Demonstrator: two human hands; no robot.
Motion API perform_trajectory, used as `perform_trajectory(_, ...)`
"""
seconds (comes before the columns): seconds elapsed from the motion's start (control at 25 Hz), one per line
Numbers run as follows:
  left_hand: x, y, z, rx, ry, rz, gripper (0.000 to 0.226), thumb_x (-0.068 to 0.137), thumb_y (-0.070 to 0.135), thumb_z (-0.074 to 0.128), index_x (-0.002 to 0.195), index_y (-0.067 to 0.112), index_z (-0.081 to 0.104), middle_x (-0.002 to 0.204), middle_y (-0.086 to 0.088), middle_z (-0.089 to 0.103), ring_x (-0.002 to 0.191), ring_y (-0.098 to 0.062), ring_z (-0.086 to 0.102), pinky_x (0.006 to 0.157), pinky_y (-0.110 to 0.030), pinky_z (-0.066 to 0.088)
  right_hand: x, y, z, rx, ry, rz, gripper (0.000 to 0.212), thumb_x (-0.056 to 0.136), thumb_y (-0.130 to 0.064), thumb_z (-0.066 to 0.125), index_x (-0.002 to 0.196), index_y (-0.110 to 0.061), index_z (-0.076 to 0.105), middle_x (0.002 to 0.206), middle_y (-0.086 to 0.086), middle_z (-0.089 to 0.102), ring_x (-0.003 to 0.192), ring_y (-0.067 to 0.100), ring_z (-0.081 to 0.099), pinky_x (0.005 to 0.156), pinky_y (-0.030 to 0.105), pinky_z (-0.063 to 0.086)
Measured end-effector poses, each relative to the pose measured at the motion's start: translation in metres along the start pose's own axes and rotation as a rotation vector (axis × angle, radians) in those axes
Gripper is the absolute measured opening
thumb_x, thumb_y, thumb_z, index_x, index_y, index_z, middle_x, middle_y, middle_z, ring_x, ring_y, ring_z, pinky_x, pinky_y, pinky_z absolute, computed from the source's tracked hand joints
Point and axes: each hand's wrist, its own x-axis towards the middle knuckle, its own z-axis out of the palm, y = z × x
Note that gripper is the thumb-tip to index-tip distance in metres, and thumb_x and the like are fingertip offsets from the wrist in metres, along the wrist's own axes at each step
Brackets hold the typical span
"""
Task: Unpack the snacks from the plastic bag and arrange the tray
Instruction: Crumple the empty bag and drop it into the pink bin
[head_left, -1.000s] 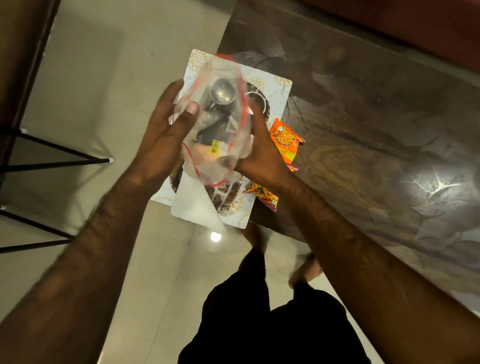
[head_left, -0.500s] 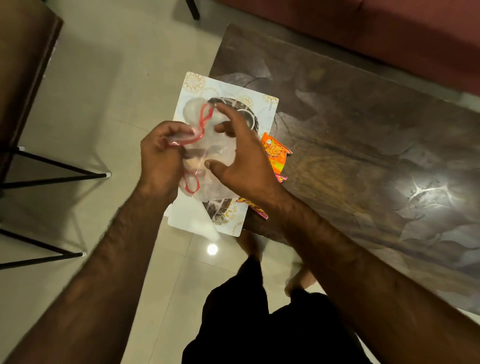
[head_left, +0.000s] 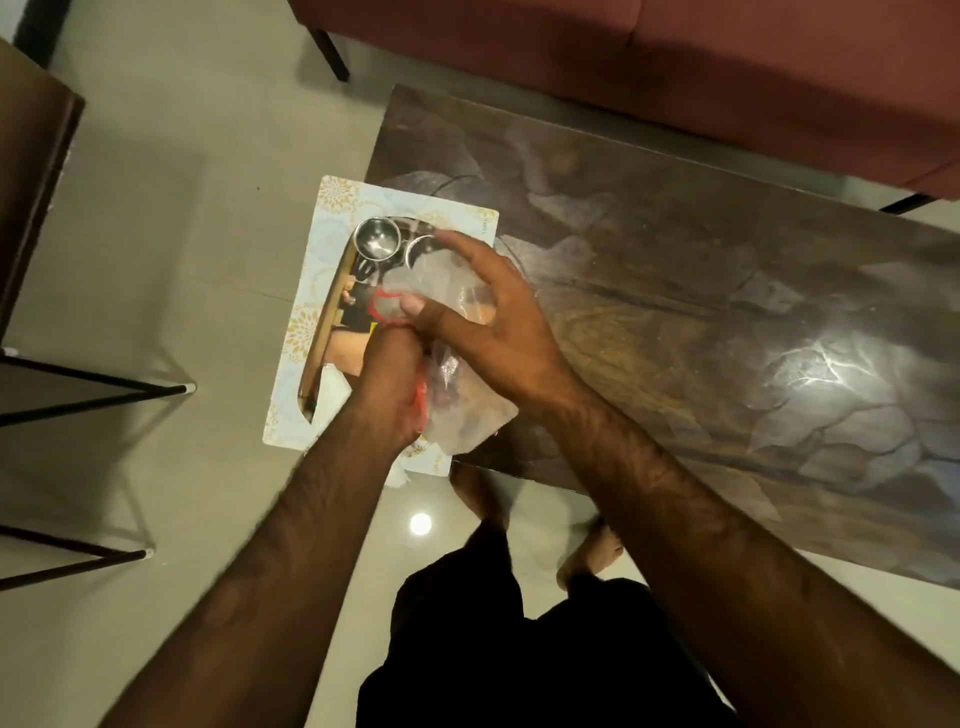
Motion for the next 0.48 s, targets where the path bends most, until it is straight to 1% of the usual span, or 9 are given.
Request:
perform_trajectory(0.08, -0.007, -0.011, 0.012, 0.057, -0.032, -0.029, 0.033, 0.106, 0.026, 0.044, 0.114, 0.014, 0.074, 0.108, -0.011, 0.078, 0.099, -0.02, 0.077, 0.075, -0.034, 0.063, -0.004, 0.004, -0.014, -0.013, 0.048, 0.009, 0.04, 0.079, -0.043, 0.081, 0.116, -0.03, 0.074, 0.122, -0.01, 0.071, 0.118, 0.013, 0.066, 0.103, 0.044, 0.055)
perform_trajectory(0.12, -0.009, -0.017, 0.017, 0.141, -0.031, -0.024, 0.032, 0.105, 0.023, 0.045, 0.12, 0.009, 0.069, 0.112, -0.015, 0.076, 0.103, -0.024, 0.075, 0.081, -0.038, 0.063, -0.008, 0.006, -0.02, -0.022, 0.077, 0.027, 0.031, 0.075, -0.041, 0.08, 0.103, -0.029, 0.075, 0.11, -0.012, 0.074, 0.109, 0.014, 0.069, 0.098, 0.048, 0.056)
perform_trajectory(0.2, -0.017, -0.029, 0.032, 0.358, -0.023, 0.027, 0.037, 0.097, 0.021, 0.05, 0.127, 0.003, 0.06, 0.121, -0.023, 0.07, 0.112, -0.031, 0.071, 0.094, -0.049, 0.059, -0.017, 0.011, -0.033, -0.023, 0.167, 0.065, 0.02, 0.07, -0.034, 0.077, 0.088, -0.032, 0.066, 0.094, -0.015, 0.07, 0.096, 0.015, 0.07, 0.091, 0.051, 0.057)
perform_trajectory(0.24, -0.022, -0.035, 0.042, 0.471, -0.009, 0.054, 0.046, 0.091, 0.026, 0.051, 0.131, 0.003, 0.054, 0.125, -0.024, 0.066, 0.115, -0.033, 0.068, 0.097, -0.05, 0.057, -0.023, 0.013, -0.039, -0.013, 0.211, 0.077, 0.022, 0.07, -0.03, 0.075, 0.087, -0.034, 0.061, 0.089, -0.017, 0.067, 0.093, 0.016, 0.068, 0.088, 0.052, 0.057)
perform_trajectory(0.28, -0.027, -0.041, 0.049, 0.58, 0.0, 0.11, 0.051, 0.088, 0.029, 0.051, 0.133, 0.005, 0.048, 0.126, -0.021, 0.063, 0.117, -0.031, 0.066, 0.097, -0.048, 0.057, -0.029, 0.016, -0.045, -0.001, 0.244, 0.085, 0.026, 0.071, -0.028, 0.072, 0.09, -0.035, 0.057, 0.088, -0.019, 0.063, 0.091, 0.018, 0.067, 0.087, 0.053, 0.057)
perform_trajectory(0.36, -0.034, -0.053, 0.059, 0.756, -0.026, 0.273, 0.048, 0.095, 0.019, 0.053, 0.14, 0.015, 0.036, 0.128, -0.006, 0.057, 0.118, -0.021, 0.063, 0.096, -0.041, 0.056, -0.043, 0.022, -0.059, 0.004, 0.289, 0.111, 0.042, 0.071, -0.029, 0.067, 0.11, -0.036, 0.053, 0.093, -0.02, 0.061, 0.091, 0.019, 0.068, 0.085, 0.052, 0.059)
perform_trajectory(0.4, -0.037, -0.06, 0.063, 0.824, -0.092, 0.327, 0.055, 0.099, 0.01, 0.053, 0.146, 0.021, 0.029, 0.132, 0.003, 0.053, 0.119, -0.011, 0.06, 0.099, -0.037, 0.055, -0.05, 0.025, -0.069, 0.009, 0.304, 0.133, 0.054, 0.071, -0.03, 0.065, 0.121, -0.037, 0.05, 0.098, -0.019, 0.062, 0.092, 0.02, 0.069, 0.085, 0.051, 0.06)
perform_trajectory(0.44, -0.037, -0.066, 0.066, 0.864, -0.178, 0.339, 0.063, 0.1, 0.004, 0.052, 0.152, 0.026, 0.024, 0.135, 0.01, 0.049, 0.119, 0.001, 0.058, 0.1, -0.03, 0.053, -0.057, 0.028, -0.08, 0.018, 0.313, 0.157, 0.063, 0.071, -0.031, 0.064, 0.13, -0.038, 0.046, 0.103, -0.017, 0.063, 0.095, 0.021, 0.071, 0.086, 0.051, 0.06)
perform_trajectory(0.48, -0.039, -0.073, 0.071, 0.882, -0.268, 0.314, 0.066, 0.1, -0.001, 0.049, 0.154, 0.029, 0.025, 0.135, 0.016, 0.049, 0.116, 0.009, 0.058, 0.097, -0.022, 0.053, -0.063, 0.033, -0.091, 0.025, 0.322, 0.176, 0.069, 0.071, -0.031, 0.064, 0.136, -0.039, 0.043, 0.105, -0.013, 0.065, 0.098, 0.022, 0.071, 0.088, 0.05, 0.06)
